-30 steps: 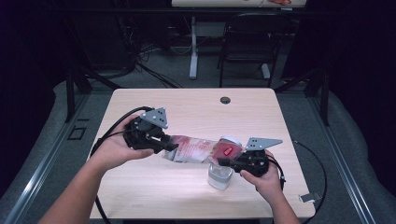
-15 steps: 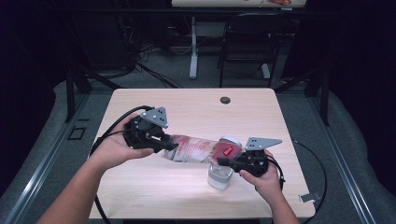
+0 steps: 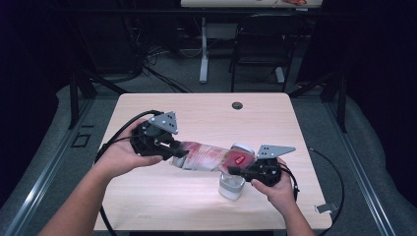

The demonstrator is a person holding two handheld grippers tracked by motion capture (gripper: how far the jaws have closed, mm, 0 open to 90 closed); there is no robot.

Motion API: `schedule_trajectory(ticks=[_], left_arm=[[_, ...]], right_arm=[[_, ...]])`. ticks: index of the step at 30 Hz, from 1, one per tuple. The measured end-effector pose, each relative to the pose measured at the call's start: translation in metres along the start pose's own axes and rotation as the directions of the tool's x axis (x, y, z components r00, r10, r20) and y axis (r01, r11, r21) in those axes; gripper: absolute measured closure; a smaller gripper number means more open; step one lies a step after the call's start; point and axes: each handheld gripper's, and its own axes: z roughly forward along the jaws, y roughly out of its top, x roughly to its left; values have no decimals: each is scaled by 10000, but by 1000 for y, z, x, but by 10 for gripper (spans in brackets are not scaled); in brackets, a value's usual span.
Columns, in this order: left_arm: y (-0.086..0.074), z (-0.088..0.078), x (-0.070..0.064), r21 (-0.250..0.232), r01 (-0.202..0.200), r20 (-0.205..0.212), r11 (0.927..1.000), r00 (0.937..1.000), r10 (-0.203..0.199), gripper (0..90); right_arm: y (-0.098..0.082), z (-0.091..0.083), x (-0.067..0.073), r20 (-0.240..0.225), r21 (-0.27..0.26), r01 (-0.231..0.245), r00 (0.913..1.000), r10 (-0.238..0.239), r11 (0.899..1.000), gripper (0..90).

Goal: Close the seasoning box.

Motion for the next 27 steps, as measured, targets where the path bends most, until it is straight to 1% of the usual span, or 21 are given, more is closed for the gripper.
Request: schedule_trajectory(ticks=[27], left_arm=[[4, -1, -1, -66, -70, 55, 10000, 10000, 70, 769]], right_arm=[[-1, 1, -1, -65, 9, -31, 10000, 31, 10000, 819]])
